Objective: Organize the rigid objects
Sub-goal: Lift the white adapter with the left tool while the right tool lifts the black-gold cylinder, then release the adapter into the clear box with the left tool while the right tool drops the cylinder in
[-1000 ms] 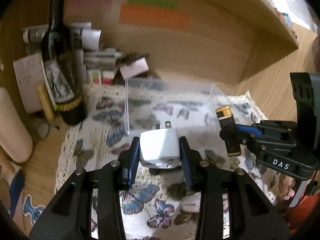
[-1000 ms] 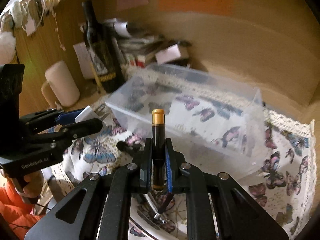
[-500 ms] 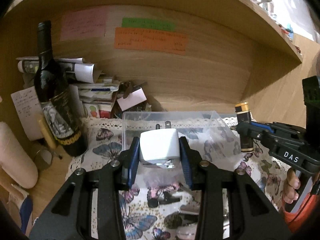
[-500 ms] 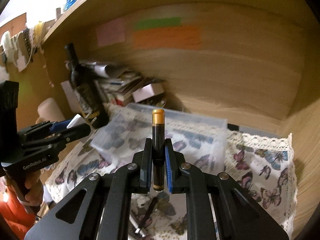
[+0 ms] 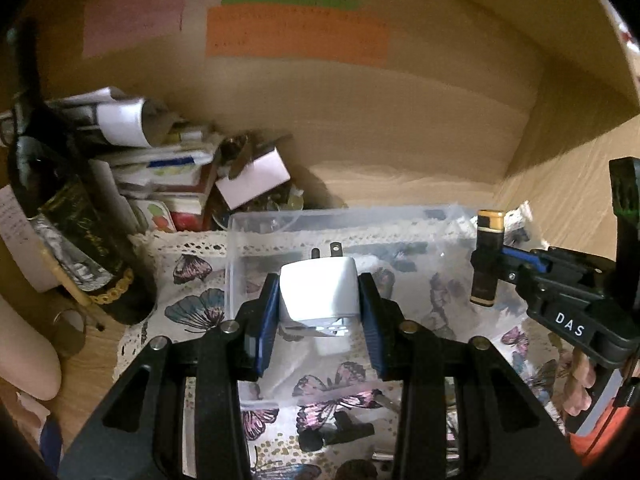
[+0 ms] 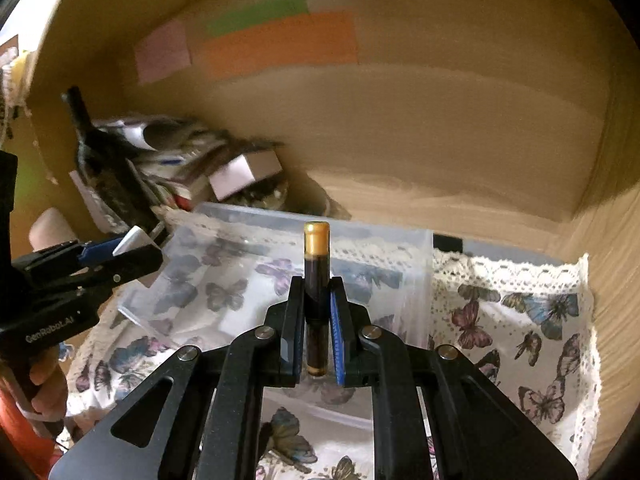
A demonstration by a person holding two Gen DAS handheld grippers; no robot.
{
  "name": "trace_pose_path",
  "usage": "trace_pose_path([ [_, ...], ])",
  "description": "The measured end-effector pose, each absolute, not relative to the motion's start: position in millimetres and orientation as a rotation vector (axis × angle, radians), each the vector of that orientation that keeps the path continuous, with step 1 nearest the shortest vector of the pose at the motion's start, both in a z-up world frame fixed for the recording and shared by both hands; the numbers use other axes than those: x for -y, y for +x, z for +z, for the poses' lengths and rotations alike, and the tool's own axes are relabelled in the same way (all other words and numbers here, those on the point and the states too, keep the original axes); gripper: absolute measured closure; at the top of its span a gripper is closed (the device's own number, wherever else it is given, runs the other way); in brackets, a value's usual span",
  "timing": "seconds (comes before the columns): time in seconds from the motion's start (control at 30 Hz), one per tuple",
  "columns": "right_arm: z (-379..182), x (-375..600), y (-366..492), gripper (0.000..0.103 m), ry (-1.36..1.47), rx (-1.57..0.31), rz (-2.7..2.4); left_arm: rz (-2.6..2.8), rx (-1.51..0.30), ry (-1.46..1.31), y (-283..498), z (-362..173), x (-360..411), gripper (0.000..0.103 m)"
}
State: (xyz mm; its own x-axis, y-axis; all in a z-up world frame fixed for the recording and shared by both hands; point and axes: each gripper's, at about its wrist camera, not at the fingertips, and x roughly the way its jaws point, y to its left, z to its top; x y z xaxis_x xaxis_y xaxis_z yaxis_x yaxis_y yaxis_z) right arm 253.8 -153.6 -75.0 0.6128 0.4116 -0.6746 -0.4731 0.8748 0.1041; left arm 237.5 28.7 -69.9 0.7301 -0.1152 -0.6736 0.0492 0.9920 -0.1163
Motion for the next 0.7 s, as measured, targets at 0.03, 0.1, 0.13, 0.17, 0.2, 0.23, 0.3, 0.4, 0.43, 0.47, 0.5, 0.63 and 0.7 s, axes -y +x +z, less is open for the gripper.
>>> trace_pose_path([
  [0.03, -80, 153, 257, 0.092, -0.087, -0.771, 0.504, -0.090, -0.753, -0.086, 239, -72, -28, 0.065],
  [0.1, -87, 153, 261, 0.092, -0.094, -0.789, 0.495, -0.095, -0.770, -0.067, 244, -79, -27, 0.065],
  [0.13, -90, 152, 262, 0.092, -0.097, -0.800, 0.493, -0.099, -0.780, -0.055, 246, -83, -26, 0.065],
  [0.17, -94, 151, 264, 0.092, -0.102, -0.813, 0.493, -0.097, -0.786, -0.047, 247, -85, -24, 0.065],
  [0.2, -98, 150, 266, 0.092, -0.110, -0.824, 0.490, -0.095, -0.795, -0.036, 250, -89, -23, 0.065],
  [0.23, -100, 150, 267, 0.092, -0.116, -0.830, 0.488, -0.093, -0.803, -0.029, 251, -92, -23, 0.065],
  [0.3, -104, 149, 268, 0.092, -0.125, -0.840, 0.484, -0.095, -0.822, -0.017, 256, -98, -21, 0.065],
  [0.4, -110, 147, 271, 0.092, -0.132, -0.862, 0.478, -0.100, -0.840, -0.001, 261, -105, -17, 0.065],
  [0.43, -113, 146, 273, 0.092, -0.134, -0.871, 0.472, -0.102, -0.842, 0.003, 262, -106, -17, 0.065],
  [0.47, -114, 146, 274, 0.092, -0.133, -0.880, 0.460, -0.103, -0.843, 0.010, 263, -108, -15, 0.065],
  [0.5, -116, 146, 275, 0.092, -0.129, -0.887, 0.461, -0.102, -0.844, 0.015, 264, -109, -14, 0.065],
  [0.63, -119, 142, 276, 0.092, -0.140, -0.895, 0.459, -0.110, -0.857, 0.028, 267, -112, -10, 0.065],
  [0.7, -121, 139, 277, 0.092, -0.148, -0.901, 0.464, -0.099, -0.856, 0.040, 269, -113, -8, 0.065],
])
